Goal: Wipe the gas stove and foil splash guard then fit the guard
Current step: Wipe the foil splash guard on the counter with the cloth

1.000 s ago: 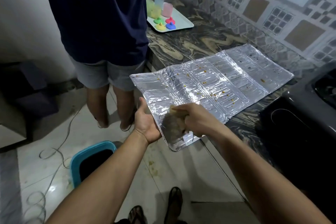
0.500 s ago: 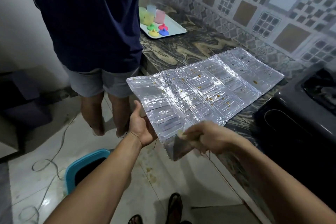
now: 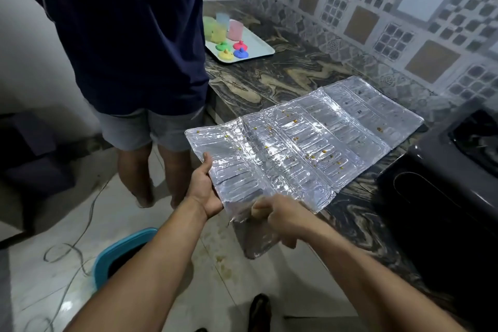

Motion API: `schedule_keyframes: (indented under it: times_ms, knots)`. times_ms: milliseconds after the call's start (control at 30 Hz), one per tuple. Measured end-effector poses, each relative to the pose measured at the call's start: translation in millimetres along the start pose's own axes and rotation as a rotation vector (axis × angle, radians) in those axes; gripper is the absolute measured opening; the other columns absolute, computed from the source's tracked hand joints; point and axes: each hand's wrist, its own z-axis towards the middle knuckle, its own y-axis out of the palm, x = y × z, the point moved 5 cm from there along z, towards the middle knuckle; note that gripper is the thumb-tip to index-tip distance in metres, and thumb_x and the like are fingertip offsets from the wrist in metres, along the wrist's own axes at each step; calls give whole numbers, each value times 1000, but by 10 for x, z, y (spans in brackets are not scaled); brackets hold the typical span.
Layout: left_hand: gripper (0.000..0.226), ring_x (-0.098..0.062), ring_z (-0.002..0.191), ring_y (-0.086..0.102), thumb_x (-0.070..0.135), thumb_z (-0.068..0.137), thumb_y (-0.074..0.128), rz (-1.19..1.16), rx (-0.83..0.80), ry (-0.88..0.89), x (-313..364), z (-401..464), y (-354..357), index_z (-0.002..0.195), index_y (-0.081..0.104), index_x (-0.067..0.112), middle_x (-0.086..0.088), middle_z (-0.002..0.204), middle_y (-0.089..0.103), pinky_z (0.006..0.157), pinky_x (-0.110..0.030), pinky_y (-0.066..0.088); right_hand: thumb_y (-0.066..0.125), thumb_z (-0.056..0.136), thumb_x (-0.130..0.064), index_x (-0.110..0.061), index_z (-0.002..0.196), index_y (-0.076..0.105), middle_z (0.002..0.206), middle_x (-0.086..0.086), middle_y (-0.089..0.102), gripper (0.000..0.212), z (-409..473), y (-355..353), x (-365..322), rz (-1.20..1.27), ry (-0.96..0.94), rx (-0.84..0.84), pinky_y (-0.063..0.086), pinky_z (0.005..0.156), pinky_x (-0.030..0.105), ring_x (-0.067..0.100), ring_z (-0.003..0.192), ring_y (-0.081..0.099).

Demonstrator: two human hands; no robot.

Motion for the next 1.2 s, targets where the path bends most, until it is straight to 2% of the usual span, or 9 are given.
schedule_keyframes:
  times_ms: [67,167,300,467,633,767,933,1100,1200]
  knots:
    - [63,-41,102,69,58,96,38,0,2,-13,10,11,-46,122,62,5,-24,120,67,90,-53,49,48,66,9,-32,71,71,77,4,72,48,-31,-176,-15,209,-16,-4,46,48,32,29,60,65]
    - [59,-42,114,62,52,95,44,-9,16,9,54,47,-116,132,58,8,-22,128,63,92,-53,50,49,84,10,-22,106,69,102,1,70,44,158,-750,119,314,41,284,43,43,29,16,53,67]
    - [52,-41,99,69,46,98,41,-41,31,28,103,69,-86,108,73,7,-22,118,68,77,-51,59,47,93,-3,-16,107,66,106,7,69,27,524,-1277,277,14,118,571,52,76,40,23,81,66]
    - [53,-45,113,60,47,96,41,-64,56,20,81,83,-37,118,65,4,-26,124,64,94,-56,46,44,96,-6,4,106,59,82,10,60,20,729,-830,203,37,159,222,47,53,31,18,63,54]
    - [53,-40,93,70,46,96,41,-40,24,33,107,107,24,115,64,3,-25,111,70,86,-51,50,36,78,13,-18,68,46,67,-1,47,35,700,-354,-121,32,-33,71,40,56,39,19,63,46]
    - [55,-41,92,71,47,96,38,-44,2,19,102,116,12,116,64,2,-26,113,69,80,-52,58,42,81,14,-17,76,61,77,0,61,37,542,-491,-131,108,-54,118,41,50,21,14,64,58]
    - [59,-46,110,62,51,94,42,-97,-21,38,127,103,18,119,67,4,-27,126,63,97,-57,44,48,97,-13,-8,96,64,95,10,67,16,697,-1102,69,-15,27,480,47,70,32,21,78,58]
    - [59,-45,111,61,52,93,44,-104,-37,62,134,105,77,127,61,7,-25,128,62,89,-56,52,42,86,11,6,96,64,79,14,60,25,861,-751,109,25,58,157,38,53,33,21,63,50]
    - [59,-42,97,69,52,91,44,-89,-24,64,140,98,80,107,74,4,-26,116,67,85,-51,54,31,67,12,-22,76,56,73,2,50,43,816,-495,-50,76,-31,123,36,57,33,19,68,46]
